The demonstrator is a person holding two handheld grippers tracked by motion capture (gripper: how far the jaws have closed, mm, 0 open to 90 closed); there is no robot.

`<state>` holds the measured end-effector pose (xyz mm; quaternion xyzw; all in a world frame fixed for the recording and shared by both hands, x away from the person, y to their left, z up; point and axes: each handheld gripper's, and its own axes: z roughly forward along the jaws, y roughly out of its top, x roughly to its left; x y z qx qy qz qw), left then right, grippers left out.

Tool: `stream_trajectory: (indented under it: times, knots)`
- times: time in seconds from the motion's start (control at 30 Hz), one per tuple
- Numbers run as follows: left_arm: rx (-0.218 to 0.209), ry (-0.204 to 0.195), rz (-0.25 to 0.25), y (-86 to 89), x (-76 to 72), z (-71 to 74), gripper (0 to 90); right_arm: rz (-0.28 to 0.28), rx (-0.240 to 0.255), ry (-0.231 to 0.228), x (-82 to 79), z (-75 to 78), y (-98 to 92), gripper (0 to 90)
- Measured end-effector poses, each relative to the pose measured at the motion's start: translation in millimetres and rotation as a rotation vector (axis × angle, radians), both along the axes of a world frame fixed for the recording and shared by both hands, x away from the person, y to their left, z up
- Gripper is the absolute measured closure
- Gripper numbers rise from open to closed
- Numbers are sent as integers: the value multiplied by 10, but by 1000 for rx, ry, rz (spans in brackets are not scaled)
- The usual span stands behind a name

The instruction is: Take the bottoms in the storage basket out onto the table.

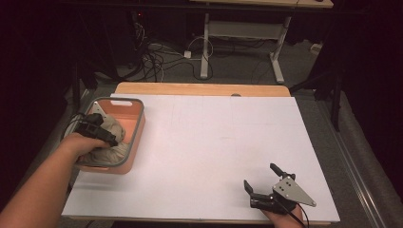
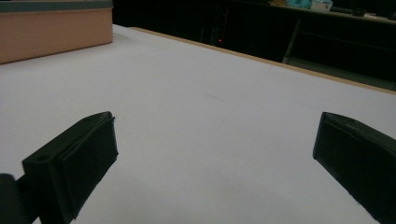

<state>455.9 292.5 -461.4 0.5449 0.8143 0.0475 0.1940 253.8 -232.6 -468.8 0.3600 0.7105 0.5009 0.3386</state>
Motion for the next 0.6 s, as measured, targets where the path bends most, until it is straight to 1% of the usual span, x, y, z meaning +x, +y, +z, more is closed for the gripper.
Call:
stream_trajectory:
  times: [0.07,0.1,0.13,0.2,0.23,0.27,0.3,0.33,0.37,0.4,0.43,0.5,0.53,0.57,0.6]
  knots:
    - [2,-13,-12,-33,22,-33,124,-3,-5,1,6,-6,-5,7]
    - [-8,-40,-27,-50,27,-26,162,-3,-4,2,8,-8,-8,7]
    - [-18,-61,-50,-73,20,-17,241,-4,-2,3,10,-11,-10,7]
    - [-15,-98,-106,-116,9,-4,359,-3,-4,2,15,-13,-14,7]
    - [-8,-111,-144,-139,0,2,409,-3,-4,3,15,-14,-13,7]
    - [2,-122,-178,-161,-2,12,441,-5,-2,5,14,-15,-10,7]
    - [22,-135,-225,-187,-11,20,469,-4,-2,6,12,-15,-7,7]
    - [42,-146,-258,-208,-15,28,490,-4,-4,4,11,-14,-7,7]
    - [76,-168,-307,-239,-17,38,500,-3,-4,4,11,-14,-5,7]
    - [112,-191,-337,-260,-10,41,509,-3,-6,3,10,-14,-3,7]
    - [133,-207,-344,-269,7,40,511,-4,-8,2,10,-15,-1,7]
    - [129,-206,-329,-265,42,29,504,-4,-7,4,12,-19,5,7]
    - [124,-207,-314,-258,56,30,478,-5,-7,4,13,-20,6,7]
    - [125,-207,-302,-245,67,38,434,-8,-8,5,13,-19,6,7]
    - [129,-211,-290,-229,71,52,361,-10,-7,7,13,-18,5,7]
